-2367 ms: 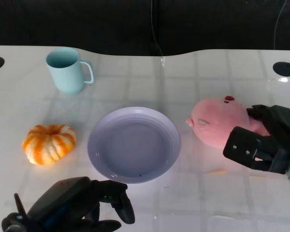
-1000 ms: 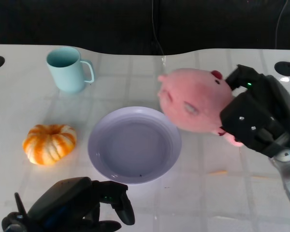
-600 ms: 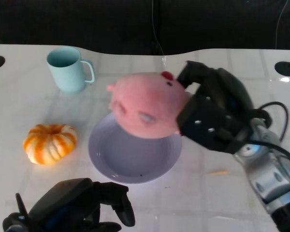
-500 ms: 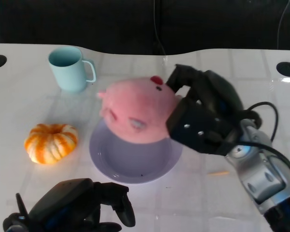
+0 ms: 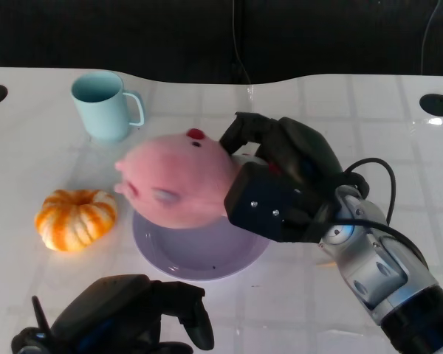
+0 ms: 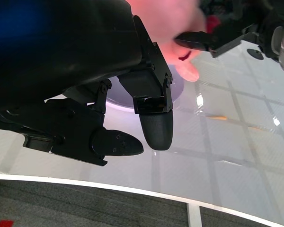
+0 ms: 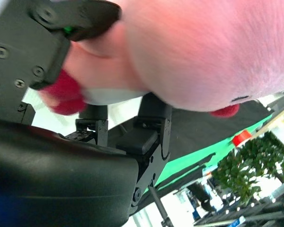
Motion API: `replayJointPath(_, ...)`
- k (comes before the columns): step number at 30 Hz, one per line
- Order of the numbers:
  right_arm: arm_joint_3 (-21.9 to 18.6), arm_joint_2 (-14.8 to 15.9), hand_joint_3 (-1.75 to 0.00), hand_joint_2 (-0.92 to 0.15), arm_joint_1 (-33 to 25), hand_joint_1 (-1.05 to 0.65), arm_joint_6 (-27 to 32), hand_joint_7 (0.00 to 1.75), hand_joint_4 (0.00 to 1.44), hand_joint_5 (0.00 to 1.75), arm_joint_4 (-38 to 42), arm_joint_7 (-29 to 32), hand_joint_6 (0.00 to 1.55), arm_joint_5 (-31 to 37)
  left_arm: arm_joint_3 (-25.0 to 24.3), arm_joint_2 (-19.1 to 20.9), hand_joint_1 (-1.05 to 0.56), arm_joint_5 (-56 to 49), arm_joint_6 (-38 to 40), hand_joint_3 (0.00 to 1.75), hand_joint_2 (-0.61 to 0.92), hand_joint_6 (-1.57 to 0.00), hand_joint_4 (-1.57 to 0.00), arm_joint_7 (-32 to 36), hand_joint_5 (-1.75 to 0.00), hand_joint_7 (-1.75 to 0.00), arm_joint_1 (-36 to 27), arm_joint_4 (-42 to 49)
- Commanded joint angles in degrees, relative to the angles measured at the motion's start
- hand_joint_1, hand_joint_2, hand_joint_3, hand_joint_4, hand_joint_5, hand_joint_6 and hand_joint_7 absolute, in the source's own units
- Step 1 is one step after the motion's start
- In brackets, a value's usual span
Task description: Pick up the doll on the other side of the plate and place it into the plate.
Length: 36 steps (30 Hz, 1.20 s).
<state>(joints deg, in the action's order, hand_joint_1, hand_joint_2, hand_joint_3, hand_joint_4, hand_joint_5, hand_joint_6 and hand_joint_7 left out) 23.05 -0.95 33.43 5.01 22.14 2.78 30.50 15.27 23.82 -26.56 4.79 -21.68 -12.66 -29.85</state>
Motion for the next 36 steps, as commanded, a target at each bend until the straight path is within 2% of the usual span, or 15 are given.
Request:
replayJointPath(1, 1.7, 2.2, -0.15, -0.90, 0.5, -0.41, 0.2, 0.04, 0.43, 0.46, -1.6, -4.0, 0.50, 1.0, -0.3, 0.7, -0.19, -0.6, -0.8, 0.26, 0.91, -0.81, -0.71, 0.2, -1.48, -0.91, -0.5, -0.4)
replayJointPath(4, 2.4, 3.8, -0.16, -0.92, -0.2, -0.51, -0.5, 0.00, 0.29, 0.39, -2.9, -6.3, 0.40, 1.4, -0.2, 0.7, -0.19, -0.8, -1.1, 0.25, 0.91, -0.82, -0.73, 0.2, -1.47, -0.90, -0.6, -0.4)
replayJointPath(6, 2.6, 4.8, -0.17, -0.92, -0.9, -0.54, -0.9, 0.00, 0.26, 0.38, -4.0, -7.4, 0.39, 1.5, -0.2, 0.7, -0.19, -1.1, -0.8, 0.25, 0.92, -0.82, -0.73, 0.0, -1.48, -0.89, -0.5, -0.5)
replayJointPath(11, 2.4, 6.9, -0.17, -0.92, -2.6, -0.56, -1.2, 0.01, 0.26, 0.41, -7.4, -9.1, 0.41, 1.4, -0.2, 0.7, -0.19, -1.3, -0.6, 0.25, 0.92, -0.82, -0.71, -0.3, -1.48, -0.89, -0.5, -0.7)
replayJointPath(18, -0.2, 10.6, -0.17, -0.92, -5.7, -0.54, -1.6, 0.03, 0.29, 0.45, -14.3, -12.2, 0.46, -0.1, 0.1, 0.4, -0.20, -1.3, -0.2, 0.25, 0.92, -0.81, -0.71, -0.4, -1.47, -0.89, 0.2, -0.3)
replayJointPath(20, -1.3, 12.0, -0.18, -0.92, -7.1, -0.55, -1.6, 0.04, 0.25, 0.68, -17.3, -13.4, 0.49, -0.6, 0.3, 0.2, -0.19, -1.5, -0.1, 0.25, 0.92, -0.82, -0.72, -0.3, -1.46, -0.89, 0.4, -0.1)
replayJointPath(21, -1.9, 12.9, -0.19, -0.92, -8.0, -0.56, -2.0, 0.04, 0.23, 0.74, -18.9, -13.9, 0.50, -0.9, 0.4, 0.2, -0.19, -1.6, -0.1, 0.24, 0.92, -0.82, -0.72, -0.3, -1.46, -0.89, 0.5, -0.1)
replayJointPath(25, -4.2, 16.0, -0.18, -0.92, -12.0, -0.54, -4.0, 0.05, 0.26, 0.85, -24.1, -14.9, 0.53, -1.7, 0.6, 0.1, -0.18, -1.6, -0.7, 0.24, 0.92, -0.82, -0.72, 0.2, -1.46, -0.89, 0.8, 0.6)
replayJointPath(30, -8.2, 19.2, -0.16, -0.92, -18.6, -0.50, -4.5, 0.08, 0.32, 0.89, -30.9, -16.1, 0.60, -3.9, 0.7, 0.2, -0.20, -1.7, -0.2, 0.25, 0.92, -0.81, -0.71, -0.3, -1.46, -0.88, 1.1, 0.6)
replayJointPath(36, -12.4, 23.0, -0.12, -0.92, -25.2, -0.41, -7.0, 0.10, 0.41, 0.90, -33.9, -15.9, 0.66, -4.7, 0.5, 0.3, -0.19, -1.8, 0.0, 0.25, 0.92, -0.81, -0.71, -0.3, -1.45, -0.88, 1.2, 0.4)
